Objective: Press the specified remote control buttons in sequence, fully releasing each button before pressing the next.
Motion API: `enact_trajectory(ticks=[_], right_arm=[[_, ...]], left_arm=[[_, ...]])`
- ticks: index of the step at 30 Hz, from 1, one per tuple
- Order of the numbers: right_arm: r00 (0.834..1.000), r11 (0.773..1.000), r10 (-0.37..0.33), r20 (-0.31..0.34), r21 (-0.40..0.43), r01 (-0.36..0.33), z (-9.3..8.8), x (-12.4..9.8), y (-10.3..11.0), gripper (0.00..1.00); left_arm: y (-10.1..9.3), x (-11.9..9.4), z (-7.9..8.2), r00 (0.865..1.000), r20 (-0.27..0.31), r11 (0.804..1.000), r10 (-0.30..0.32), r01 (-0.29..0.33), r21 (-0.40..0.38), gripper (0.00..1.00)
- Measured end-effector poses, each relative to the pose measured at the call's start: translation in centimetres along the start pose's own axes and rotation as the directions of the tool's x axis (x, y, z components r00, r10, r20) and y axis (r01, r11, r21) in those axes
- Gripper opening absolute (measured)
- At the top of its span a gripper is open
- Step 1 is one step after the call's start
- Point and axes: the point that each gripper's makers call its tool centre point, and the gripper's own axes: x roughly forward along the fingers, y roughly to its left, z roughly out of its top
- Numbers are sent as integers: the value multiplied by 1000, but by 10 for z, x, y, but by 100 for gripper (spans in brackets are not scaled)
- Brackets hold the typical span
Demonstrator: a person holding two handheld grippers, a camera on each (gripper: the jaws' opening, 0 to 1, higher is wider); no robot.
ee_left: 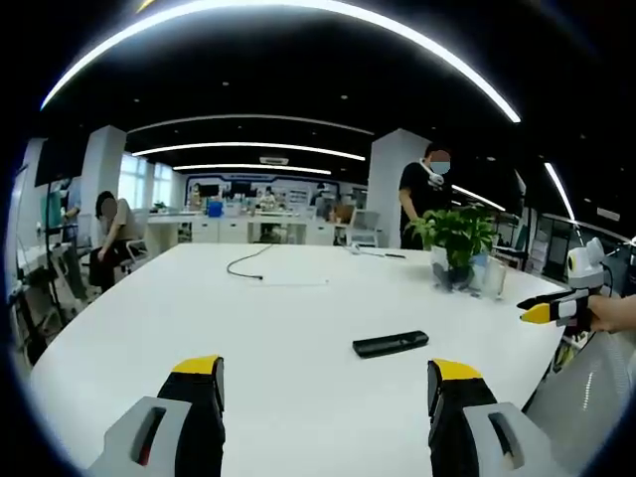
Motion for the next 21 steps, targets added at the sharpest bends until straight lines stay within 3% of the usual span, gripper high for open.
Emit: enact_trajectory(ticks=[21], right_arm=[[1000, 1000, 5, -1, 1, -5, 1, 0, 1, 78]], left_arm=[[-4, 2, -3, 1000, -19, 1000, -13, 13, 1, 87]])
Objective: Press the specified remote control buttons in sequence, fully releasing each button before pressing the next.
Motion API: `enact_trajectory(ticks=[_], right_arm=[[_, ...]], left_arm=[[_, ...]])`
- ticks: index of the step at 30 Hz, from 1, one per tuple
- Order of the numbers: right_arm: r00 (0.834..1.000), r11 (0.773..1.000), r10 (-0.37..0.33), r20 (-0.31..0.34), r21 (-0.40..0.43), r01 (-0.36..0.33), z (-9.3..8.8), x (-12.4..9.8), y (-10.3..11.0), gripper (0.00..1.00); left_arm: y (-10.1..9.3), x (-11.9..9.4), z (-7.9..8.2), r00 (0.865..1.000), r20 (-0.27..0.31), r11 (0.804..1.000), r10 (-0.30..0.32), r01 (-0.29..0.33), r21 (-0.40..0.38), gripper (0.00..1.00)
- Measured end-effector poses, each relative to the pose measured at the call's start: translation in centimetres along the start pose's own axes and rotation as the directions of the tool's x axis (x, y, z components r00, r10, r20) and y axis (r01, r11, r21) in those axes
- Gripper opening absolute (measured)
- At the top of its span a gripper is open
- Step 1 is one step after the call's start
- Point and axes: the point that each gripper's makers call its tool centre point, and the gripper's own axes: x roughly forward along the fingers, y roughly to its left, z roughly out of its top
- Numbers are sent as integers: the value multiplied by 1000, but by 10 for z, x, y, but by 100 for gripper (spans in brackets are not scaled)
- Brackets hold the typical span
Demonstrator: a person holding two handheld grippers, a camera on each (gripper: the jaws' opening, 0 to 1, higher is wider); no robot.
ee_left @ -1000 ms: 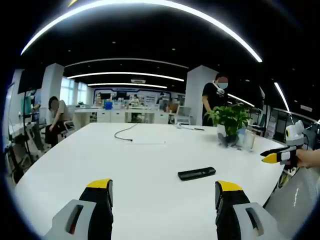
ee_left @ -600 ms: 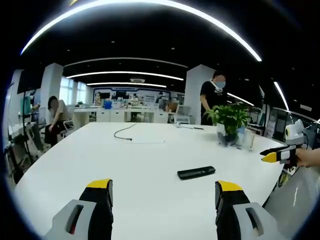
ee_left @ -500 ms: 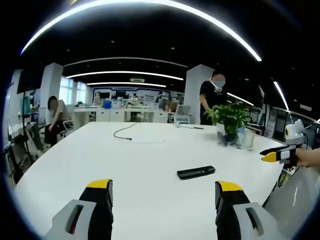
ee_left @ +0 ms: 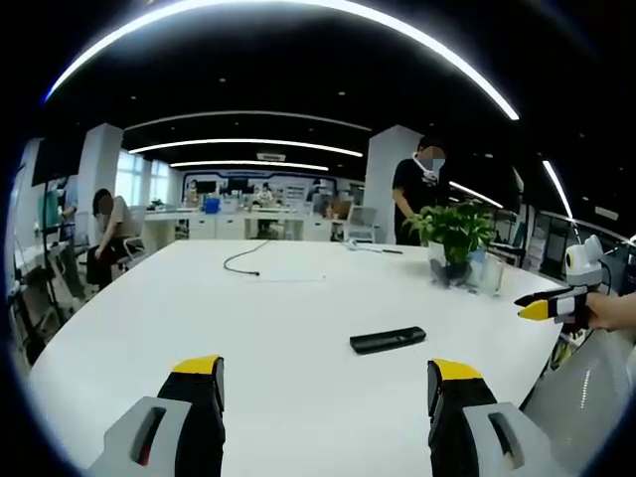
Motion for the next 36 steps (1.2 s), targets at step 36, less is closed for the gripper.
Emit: enact_trajectory(ticks=[36], right_arm=[[1000, 1000, -6, 5, 5, 6, 1, -1, -2, 78]], left_arm=[[-2, 1, -4, 1000, -22, 1000, -11, 11, 5, 87]])
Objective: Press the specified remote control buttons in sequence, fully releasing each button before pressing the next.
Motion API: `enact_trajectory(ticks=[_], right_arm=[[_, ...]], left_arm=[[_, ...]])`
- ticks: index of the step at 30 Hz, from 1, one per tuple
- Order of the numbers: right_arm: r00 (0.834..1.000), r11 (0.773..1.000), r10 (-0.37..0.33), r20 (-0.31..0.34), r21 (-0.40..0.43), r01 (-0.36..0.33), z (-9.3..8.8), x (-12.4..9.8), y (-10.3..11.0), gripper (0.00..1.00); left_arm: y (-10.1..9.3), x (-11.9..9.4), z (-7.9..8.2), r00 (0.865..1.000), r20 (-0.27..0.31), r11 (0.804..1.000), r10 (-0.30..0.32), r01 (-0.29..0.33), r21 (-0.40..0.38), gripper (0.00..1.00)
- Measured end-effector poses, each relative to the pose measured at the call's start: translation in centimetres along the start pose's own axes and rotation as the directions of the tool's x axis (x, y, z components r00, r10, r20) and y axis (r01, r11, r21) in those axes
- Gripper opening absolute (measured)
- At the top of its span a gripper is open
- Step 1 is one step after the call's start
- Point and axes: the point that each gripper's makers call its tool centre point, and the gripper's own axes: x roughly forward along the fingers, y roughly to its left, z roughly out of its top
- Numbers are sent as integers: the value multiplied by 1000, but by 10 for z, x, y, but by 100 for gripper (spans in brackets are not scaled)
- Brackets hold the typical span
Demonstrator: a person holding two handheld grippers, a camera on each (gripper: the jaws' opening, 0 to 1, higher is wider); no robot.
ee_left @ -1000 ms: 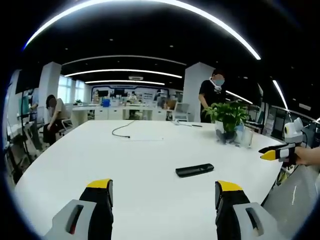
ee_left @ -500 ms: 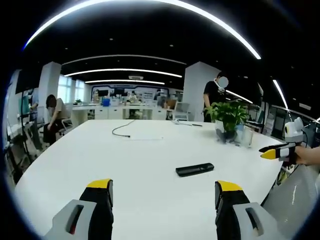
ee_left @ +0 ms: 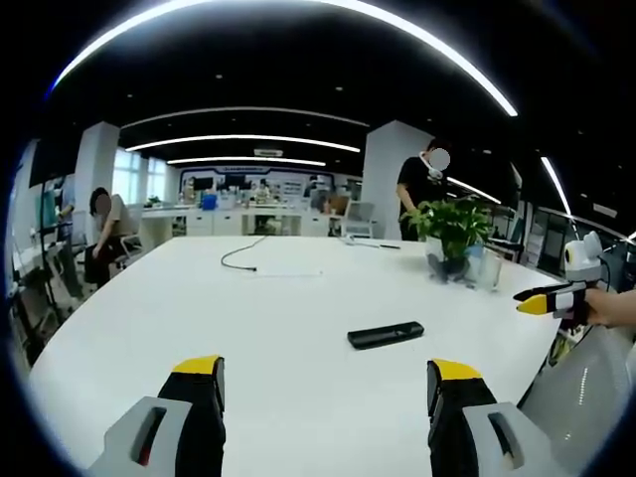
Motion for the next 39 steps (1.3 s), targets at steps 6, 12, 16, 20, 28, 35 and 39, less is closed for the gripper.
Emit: enact_trajectory(ticks=[6, 12, 16, 20, 28, 35, 39], right_arm=[[1000, 1000, 1, -2, -2, -1, 0, 0, 0, 77], [1000, 1000, 2, 0, -2, -2, 0, 0, 0, 77], [1000, 1000, 2, 0, 0, -2, 0, 1, -1, 77], [1000, 1000, 3, -3, 2, -3, 0, 1, -1, 77], [1000, 1000, 5, -2, 6, -5, 0, 1, 0, 75], [1000, 1000, 3, -4, 10, -3, 0, 1, -1, 75], [1000, 1000, 3, -3, 11, -3, -1, 1, -4, 74]], left_arm=[[-1, 0, 0, 1000, -1, 1000, -3, 3, 1, 87], [-8, 2, -3, 999, -20, 999, -34, 35, 8, 87], [-20, 5, -9, 993, -57, 994, -105, 103, -32, 85], [-29, 9, -18, 977, -109, 978, -181, 167, -128, 85], [-46, 14, -34, 942, -223, 965, -252, 228, -129, 85], [-52, 22, -38, 899, -330, 952, -289, 307, 4, 85], [-52, 32, -49, 869, -398, 932, -296, 353, 78, 84]])
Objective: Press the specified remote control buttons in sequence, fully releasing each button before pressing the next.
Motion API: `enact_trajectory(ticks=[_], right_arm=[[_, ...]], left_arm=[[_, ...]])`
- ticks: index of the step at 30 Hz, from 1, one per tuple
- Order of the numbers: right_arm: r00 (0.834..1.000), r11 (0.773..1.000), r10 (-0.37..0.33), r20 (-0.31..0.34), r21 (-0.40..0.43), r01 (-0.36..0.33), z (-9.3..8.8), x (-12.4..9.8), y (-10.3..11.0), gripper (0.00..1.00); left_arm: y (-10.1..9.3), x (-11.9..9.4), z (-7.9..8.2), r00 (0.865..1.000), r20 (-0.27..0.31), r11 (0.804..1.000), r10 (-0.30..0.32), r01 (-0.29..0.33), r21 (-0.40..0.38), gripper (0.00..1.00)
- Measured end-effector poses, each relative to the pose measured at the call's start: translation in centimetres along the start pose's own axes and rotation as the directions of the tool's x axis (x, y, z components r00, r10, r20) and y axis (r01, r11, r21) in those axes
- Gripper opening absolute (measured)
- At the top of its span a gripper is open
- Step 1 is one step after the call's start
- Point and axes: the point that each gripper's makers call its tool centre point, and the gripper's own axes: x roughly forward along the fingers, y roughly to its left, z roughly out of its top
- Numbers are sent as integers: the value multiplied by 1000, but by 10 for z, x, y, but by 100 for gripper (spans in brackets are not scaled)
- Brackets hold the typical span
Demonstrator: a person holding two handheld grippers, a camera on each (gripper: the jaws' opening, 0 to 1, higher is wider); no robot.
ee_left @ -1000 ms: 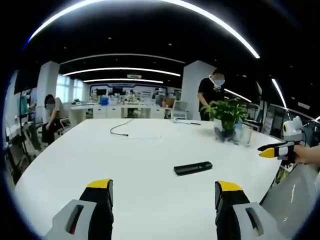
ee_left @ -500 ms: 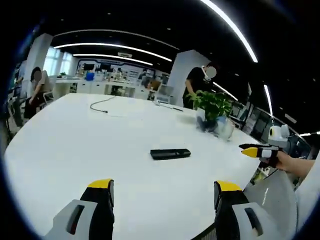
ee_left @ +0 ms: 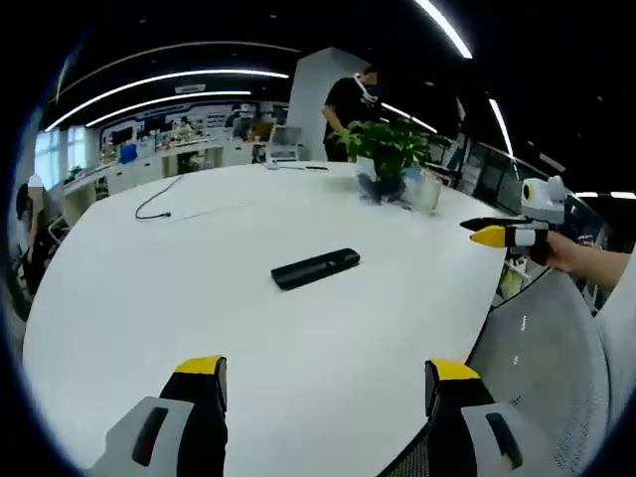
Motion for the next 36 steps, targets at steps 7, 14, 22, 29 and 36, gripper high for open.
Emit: enact_trajectory(ticks=[7, 14, 22, 29, 36], right_arm=[[1000, 1000, -3, 0, 0, 3, 1, 0, -1, 74], [1000, 1000, 3, -12, -10, -3, -1, 0, 1, 73], [1000, 1000, 13, -23, -18, -14, -4, 1, 2, 73], [999, 999, 19, -33, -27, -19, -4, 0, 5, 72], [1000, 1000, 6, -22, -12, -6, -1, -2, 2, 72]], left_arm=[[0, 18, -3, 998, -44, 998, -49, 50, 30, 82], [8, 35, -1, 993, -93, 993, -73, 81, 86, 77], [11, 57, 16, 984, -104, 983, -144, 155, 102, 75], [21, 84, 40, 978, -93, 977, -189, 197, 82, 74], [29, 111, 60, 973, -130, 966, -191, 210, 152, 75]])
